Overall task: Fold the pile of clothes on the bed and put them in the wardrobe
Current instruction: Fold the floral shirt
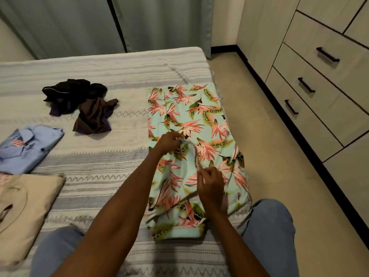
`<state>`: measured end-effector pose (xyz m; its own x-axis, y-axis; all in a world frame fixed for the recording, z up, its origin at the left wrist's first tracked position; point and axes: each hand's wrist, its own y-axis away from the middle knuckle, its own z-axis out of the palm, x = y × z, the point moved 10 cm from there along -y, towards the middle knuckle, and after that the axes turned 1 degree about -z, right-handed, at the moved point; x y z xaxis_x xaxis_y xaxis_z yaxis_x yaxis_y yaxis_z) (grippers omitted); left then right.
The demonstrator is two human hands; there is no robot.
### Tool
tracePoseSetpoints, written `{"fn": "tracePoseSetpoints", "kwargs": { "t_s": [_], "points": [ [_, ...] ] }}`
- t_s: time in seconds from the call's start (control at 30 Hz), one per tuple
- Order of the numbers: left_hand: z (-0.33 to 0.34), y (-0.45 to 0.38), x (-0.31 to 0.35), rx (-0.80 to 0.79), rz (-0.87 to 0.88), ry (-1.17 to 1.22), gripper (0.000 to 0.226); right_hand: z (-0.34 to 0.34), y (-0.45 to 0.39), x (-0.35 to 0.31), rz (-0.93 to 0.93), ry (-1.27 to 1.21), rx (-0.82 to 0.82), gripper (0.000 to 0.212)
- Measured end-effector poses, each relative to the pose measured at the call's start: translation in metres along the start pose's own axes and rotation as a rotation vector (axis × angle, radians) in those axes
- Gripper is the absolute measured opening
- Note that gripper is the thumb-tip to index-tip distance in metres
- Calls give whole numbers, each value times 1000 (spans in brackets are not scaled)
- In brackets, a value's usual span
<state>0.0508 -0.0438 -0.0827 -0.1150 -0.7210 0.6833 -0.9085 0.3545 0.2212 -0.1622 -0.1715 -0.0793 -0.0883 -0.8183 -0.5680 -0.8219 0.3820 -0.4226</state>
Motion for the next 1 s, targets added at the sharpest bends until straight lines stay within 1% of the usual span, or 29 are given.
{"fn": "tracePoseSetpoints", "kwargs": {
  "t_s": [0.07, 0.1, 0.17, 0.27, 0.33, 0.37, 0.43, 0.5, 0.53, 0.63, 0.67, 0.73, 0.8, 0.87, 0.9, 0.93, 1.0],
  "points": [
    [-10, 9, -23, 14, -86, 217, 23, 8, 5, -38, -211, 45, -31, 24],
    [-17, 13, -35, 39, -133, 322, 26, 13, 9, -56, -304, 46, -52, 26],
    [-31, 23, -56, 110, -211, 427, 29, 28, 21, -84, -444, 36, -119, 28],
    [-43, 35, -73, 151, -183, 337, 17, 64, 47, -104, -564, 90, -263, 24],
    [-41, 43, -83, 135, -173, 328, 23, 85, 62, -105, -597, 135, -343, 20],
    [-39, 46, -89, 137, -171, 312, 27, 92, 68, -105, -612, 153, -368, 21],
    [-34, 53, -93, 146, -149, 251, 28, 101, 77, -105, -639, 162, -435, 27],
    [-29, 57, -90, 180, -92, 166, 23, 98, 77, -105, -638, 142, -442, 28],
    [-27, 59, -87, 205, -40, 71, 23, 93, 73, -104, -621, 124, -414, 27],
    [-14, 67, -76, 271, 117, -390, 31, 73, 54, -94, -507, 96, -312, 30],
    [-6, 73, -71, 280, 169, -469, 33, 68, 49, -87, -460, 111, -297, 34],
    [14, 87, -69, 233, 215, -517, 42, 69, 47, -69, -364, 154, -332, 43],
    [40, 99, -82, 123, 175, -534, 64, 78, 56, -52, -283, 182, -417, 49],
    [59, 107, -99, 20, 118, -576, 88, 85, 71, -43, -273, 193, -508, 52],
    [64, 108, -105, -12, 104, -598, 95, 87, 77, -41, -281, 199, -536, 54],
    [65, 109, -104, -36, 103, -617, 99, 85, 79, -39, -292, 200, -542, 55],
    [61, 108, -99, -51, 116, -660, 104, 75, 79, -39, -317, 171, -499, 57]
  ]
}}
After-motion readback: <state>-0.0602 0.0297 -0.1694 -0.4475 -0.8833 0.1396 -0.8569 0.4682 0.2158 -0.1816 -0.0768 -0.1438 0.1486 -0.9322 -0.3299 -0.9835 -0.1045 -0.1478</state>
